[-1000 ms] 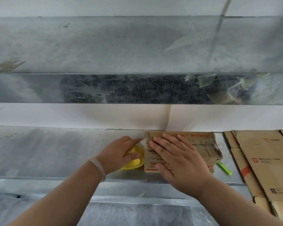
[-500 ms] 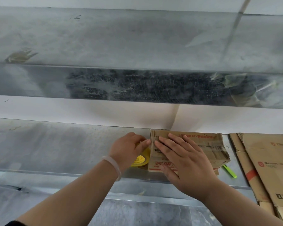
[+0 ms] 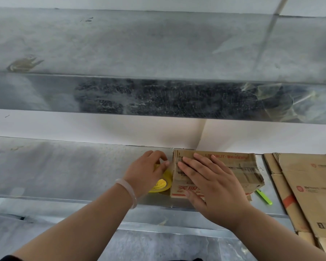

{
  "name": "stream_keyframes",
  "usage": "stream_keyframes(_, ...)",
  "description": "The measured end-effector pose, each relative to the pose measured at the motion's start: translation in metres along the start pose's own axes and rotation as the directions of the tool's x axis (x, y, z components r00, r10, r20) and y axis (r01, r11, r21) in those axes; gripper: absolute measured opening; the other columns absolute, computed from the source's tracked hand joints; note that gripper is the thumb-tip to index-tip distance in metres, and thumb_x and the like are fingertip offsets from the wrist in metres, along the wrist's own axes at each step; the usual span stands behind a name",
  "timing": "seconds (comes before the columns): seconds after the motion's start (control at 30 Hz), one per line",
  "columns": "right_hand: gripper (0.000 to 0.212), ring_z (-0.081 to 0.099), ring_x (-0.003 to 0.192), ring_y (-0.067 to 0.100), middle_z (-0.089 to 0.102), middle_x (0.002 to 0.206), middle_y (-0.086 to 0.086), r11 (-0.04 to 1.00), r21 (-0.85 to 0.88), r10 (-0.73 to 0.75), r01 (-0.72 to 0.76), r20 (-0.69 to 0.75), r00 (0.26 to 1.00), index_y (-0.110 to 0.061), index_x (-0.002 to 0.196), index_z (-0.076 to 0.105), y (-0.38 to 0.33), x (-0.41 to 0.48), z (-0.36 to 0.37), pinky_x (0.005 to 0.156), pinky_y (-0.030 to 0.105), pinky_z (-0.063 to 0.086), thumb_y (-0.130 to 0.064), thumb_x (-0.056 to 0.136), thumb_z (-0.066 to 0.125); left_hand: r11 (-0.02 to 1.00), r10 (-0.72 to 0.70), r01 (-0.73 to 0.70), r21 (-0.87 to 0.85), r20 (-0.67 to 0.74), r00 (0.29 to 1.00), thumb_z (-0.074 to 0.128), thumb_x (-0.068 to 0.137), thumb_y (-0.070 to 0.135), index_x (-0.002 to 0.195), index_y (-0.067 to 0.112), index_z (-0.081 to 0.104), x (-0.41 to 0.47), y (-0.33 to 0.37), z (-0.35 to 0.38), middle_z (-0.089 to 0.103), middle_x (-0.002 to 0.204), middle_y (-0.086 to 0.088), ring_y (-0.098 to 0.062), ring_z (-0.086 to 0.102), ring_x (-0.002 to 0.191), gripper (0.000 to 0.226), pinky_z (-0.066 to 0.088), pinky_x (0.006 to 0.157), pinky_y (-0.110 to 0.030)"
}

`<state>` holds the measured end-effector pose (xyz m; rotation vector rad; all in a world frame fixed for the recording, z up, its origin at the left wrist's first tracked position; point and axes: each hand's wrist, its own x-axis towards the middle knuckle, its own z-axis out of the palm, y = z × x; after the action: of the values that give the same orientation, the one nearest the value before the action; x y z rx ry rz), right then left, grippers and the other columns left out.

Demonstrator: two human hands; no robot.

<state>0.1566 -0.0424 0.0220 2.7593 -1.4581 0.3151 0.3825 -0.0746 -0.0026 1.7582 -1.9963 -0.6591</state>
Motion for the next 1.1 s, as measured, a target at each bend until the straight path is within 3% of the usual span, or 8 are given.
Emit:
stream_keyframes(0.07, 0.062, 0.034, 0.142, 0.012, 0.042, 0.151, -0.013, 1.0, 0.004, 0.0, 0.0, 0.0, 1.0, -0.032, 0.148, 0.039, 0.0, 0.0, 0.0, 0.115, 0.044, 0.027, -0.057, 0.091, 0.041, 0.982, 0.0, 0.004, -0.189, 0.025, 1.0, 0.052, 0.094, 0.04, 0.103, 0.04, 0.054, -0.004, -0.006, -0.007, 0.055, 0.099, 0.012, -0.002, 0.054, 0.085, 0.009, 0.041, 0.072, -0.018)
stream_keyframes(0.13, 0.062, 0.034, 0.143, 0.012, 0.041, 0.151, -0.013, 1.0, 0.007, 0.002, -0.002, 0.006, 1.0, -0.032, 0.148, 0.038, 0.0, 0.0, 0.0, 0.115, 0.045, 0.028, -0.057, 0.092, 0.04, 0.969, 0.05, -0.034, -0.245, 0.062, 0.997, 0.063, 0.089, 0.035, 0.105, 0.047, 0.052, -0.008, -0.011, -0.016, 0.056, 0.101, 0.017, 0.003, 0.052, 0.093, 0.023, 0.039, 0.076, -0.012)
stream_keyframes(0.27, 0.062, 0.031, 0.144, 0.011, 0.04, 0.152, -0.014, 1.0, 0.007, 0.004, -0.004, 0.026, 1.0, -0.033, 0.149, 0.036, 0.001, 0.0, 0.0, 0.116, 0.044, 0.026, -0.057, 0.092, 0.039, 0.976, 0.083, -0.066, -0.208, 0.076, 0.994, 0.076, 0.08, 0.027, 0.11, 0.045, 0.061, -0.013, -0.017, -0.024, 0.053, 0.106, 0.026, 0.017, 0.045, 0.102, 0.038, 0.031, 0.083, 0.003)
stream_keyframes(0.43, 0.061, 0.031, 0.144, 0.011, 0.039, 0.152, -0.014, 1.0, 0.007, 0.002, -0.003, 0.039, 0.999, -0.034, 0.149, 0.035, 0.001, 0.001, -0.001, 0.116, 0.042, 0.021, -0.057, 0.093, 0.037, 0.992, 0.123, -0.123, -0.006, 0.092, 0.988, 0.072, 0.082, 0.033, 0.123, 0.032, 0.063, -0.008, -0.013, -0.03, 0.051, 0.107, 0.025, 0.005, 0.047, 0.105, 0.042, 0.024, 0.09, 0.004)
stream_keyframes(0.67, 0.061, 0.033, 0.143, 0.012, 0.041, 0.152, -0.014, 1.0, 0.029, -0.009, 0.009, 0.015, 1.0, -0.033, 0.149, 0.036, 0.002, -0.001, -0.001, 0.115, 0.043, 0.023, -0.056, 0.092, 0.041, 0.977, 0.065, -0.096, 0.189, 0.164, 0.984, 0.063, 0.083, 0.047, 0.139, 0.042, 0.043, -0.007, -0.009, -0.026, 0.063, 0.111, 0.012, -0.01, 0.056, 0.103, 0.06, 0.044, 0.092, -0.025)
stream_keyframes(0.8, 0.061, 0.036, 0.142, 0.013, 0.042, 0.15, -0.012, 0.999, 0.025, -0.021, 0.021, 0.002, 1.0, -0.032, 0.148, 0.038, 0.002, -0.002, -0.001, 0.115, 0.043, 0.021, -0.056, 0.091, 0.043, 0.993, -0.043, 0.054, -0.104, 0.107, 0.993, 0.08, 0.074, 0.032, 0.116, 0.055, 0.044, -0.015, -0.011, -0.023, 0.063, 0.103, 0.026, 0.002, 0.059, 0.092, 0.06, 0.047, 0.076, -0.011)
stream_keyframes(0.9, 0.061, 0.039, 0.14, 0.015, 0.045, 0.149, -0.011, 0.999, 0.023, -0.04, 0.04, -0.018, 0.999, -0.029, 0.146, 0.042, 0.002, -0.002, -0.002, 0.113, 0.044, 0.021, -0.055, 0.091, 0.041, 0.954, -0.115, 0.123, -0.273, 0.042, 0.992, 0.085, 0.069, 0.027, 0.104, 0.048, 0.053, -0.022, -0.012, -0.017, 0.066, 0.102, 0.026, 0.003, 0.061, 0.092, 0.052, 0.049, 0.073, -0.011)
stream_keyframes(1.1, 0.061, 0.042, 0.138, 0.016, 0.048, 0.147, -0.008, 0.997, 0.043, -0.07, 0.071, -0.017, 0.997, -0.025, 0.144, 0.046, 0.005, -0.001, -0.006, 0.112, 0.042, 0.019, -0.056, 0.093, 0.035, 0.917, -0.217, 0.172, -0.359, -0.089, 0.972, 0.083, 0.071, 0.02, 0.077, 0.054, 0.07, -0.027, -0.004, -0.008, 0.071, 0.091, 0.017, 0.004, 0.063, 0.086, 0.037, 0.048, 0.074, -0.011)
